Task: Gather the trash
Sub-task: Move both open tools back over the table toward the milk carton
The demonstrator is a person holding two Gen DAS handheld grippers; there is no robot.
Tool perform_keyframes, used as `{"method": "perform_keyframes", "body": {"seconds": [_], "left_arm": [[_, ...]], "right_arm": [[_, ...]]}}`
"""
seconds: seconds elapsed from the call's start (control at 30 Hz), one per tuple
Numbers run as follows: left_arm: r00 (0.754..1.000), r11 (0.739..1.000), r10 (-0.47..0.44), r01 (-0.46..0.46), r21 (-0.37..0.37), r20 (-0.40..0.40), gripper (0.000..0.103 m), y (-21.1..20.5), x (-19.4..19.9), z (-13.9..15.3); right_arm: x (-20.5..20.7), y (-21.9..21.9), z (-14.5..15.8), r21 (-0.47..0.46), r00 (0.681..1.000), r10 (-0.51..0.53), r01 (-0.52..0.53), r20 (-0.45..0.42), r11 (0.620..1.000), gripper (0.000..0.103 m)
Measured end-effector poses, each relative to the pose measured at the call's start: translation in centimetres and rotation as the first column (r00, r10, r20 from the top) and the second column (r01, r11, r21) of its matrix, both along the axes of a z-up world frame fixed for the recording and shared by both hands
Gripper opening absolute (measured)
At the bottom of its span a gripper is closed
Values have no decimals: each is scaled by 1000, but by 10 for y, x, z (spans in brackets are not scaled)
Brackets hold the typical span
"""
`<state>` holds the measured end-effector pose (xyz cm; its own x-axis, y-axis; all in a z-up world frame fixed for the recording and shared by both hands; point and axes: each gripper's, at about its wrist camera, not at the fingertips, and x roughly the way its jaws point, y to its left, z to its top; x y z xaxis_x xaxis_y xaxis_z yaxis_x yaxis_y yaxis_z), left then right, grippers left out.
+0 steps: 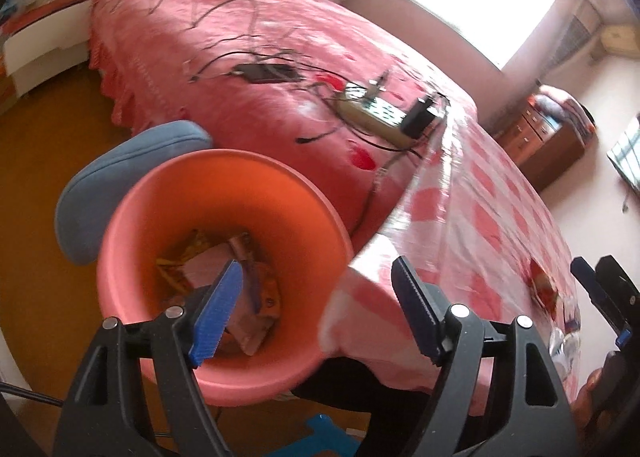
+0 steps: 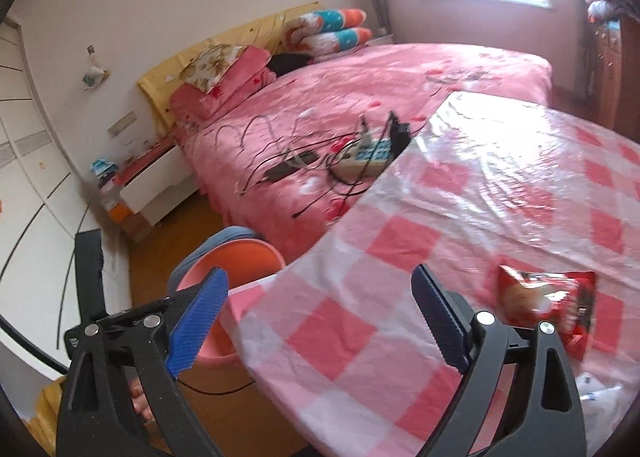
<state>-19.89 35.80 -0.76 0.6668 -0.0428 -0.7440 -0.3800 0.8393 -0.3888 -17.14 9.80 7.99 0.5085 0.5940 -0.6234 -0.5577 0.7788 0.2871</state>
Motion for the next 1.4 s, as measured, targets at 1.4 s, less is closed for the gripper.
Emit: {"method": "perform_keyframes", "body": {"seconds": [1.4], "left_arm": [[721,726,-688,680,105,88,78,-244,17,51]], "right_arm": [[18,-207,8,103,925,-375,367,61,924,92]]}}
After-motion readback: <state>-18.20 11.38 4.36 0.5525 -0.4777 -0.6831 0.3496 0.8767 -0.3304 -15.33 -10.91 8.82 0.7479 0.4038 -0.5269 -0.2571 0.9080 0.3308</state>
